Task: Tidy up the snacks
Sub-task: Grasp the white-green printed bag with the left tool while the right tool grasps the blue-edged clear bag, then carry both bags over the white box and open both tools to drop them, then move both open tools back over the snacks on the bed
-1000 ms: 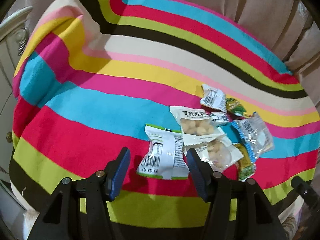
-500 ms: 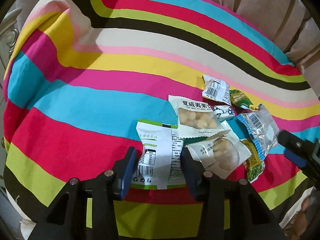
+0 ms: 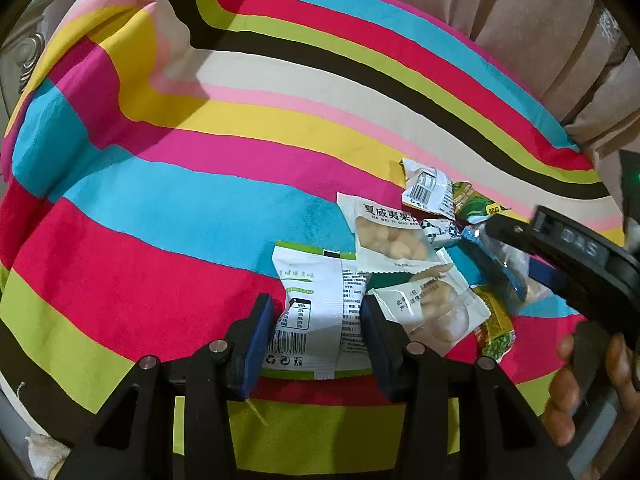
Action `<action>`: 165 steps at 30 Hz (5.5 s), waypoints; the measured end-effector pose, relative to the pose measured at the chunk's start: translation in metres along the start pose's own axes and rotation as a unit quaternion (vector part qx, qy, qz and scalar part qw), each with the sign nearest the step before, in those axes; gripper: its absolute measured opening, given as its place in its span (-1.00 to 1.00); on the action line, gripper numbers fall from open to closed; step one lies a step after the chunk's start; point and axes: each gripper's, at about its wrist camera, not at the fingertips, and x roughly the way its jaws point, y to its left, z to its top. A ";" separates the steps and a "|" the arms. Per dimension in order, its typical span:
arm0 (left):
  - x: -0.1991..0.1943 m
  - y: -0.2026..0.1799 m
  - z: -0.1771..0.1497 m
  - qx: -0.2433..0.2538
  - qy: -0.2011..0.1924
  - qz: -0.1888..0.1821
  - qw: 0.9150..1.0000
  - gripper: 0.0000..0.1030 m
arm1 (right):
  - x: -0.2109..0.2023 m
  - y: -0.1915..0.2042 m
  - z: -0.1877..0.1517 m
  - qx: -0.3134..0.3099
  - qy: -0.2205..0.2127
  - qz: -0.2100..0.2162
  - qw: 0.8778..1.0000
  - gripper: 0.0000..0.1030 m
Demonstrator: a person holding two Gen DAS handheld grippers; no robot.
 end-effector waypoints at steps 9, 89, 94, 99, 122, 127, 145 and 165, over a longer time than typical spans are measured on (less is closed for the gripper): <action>0.003 0.004 0.003 -0.011 -0.001 -0.016 1.000 -0.11 | 0.029 0.029 0.019 -0.072 0.006 -0.085 0.994 0.63; -0.106 -0.235 -0.124 0.199 -0.024 -0.144 0.969 -0.27 | -0.214 -0.253 -0.173 0.029 -0.089 -0.170 0.981 0.25; -0.112 -0.272 -0.149 0.243 -0.015 -0.158 0.957 -0.27 | -0.221 -0.282 -0.189 0.052 -0.086 -0.184 0.978 0.25; -0.118 -0.303 -0.173 0.279 -0.001 -0.178 0.943 -0.27 | -0.227 -0.305 -0.201 0.072 -0.082 -0.198 0.974 0.25; -0.118 -0.329 -0.195 0.313 0.025 -0.191 0.930 0.13 | -0.234 -0.329 -0.209 0.103 -0.081 -0.212 0.968 0.43; -0.117 -0.320 -0.184 0.301 0.013 -0.176 0.937 0.13 | -0.231 -0.317 -0.203 0.091 -0.082 -0.203 0.971 0.43; -0.082 -0.223 -0.110 0.169 0.008 -0.123 0.978 0.13 | -0.205 -0.236 -0.167 0.023 -0.077 -0.142 0.987 0.53; -0.040 -0.065 -0.027 0.005 -0.021 -0.026 0.999 0.13 | -0.133 -0.127 -0.100 0.005 -0.040 -0.045 0.998 0.59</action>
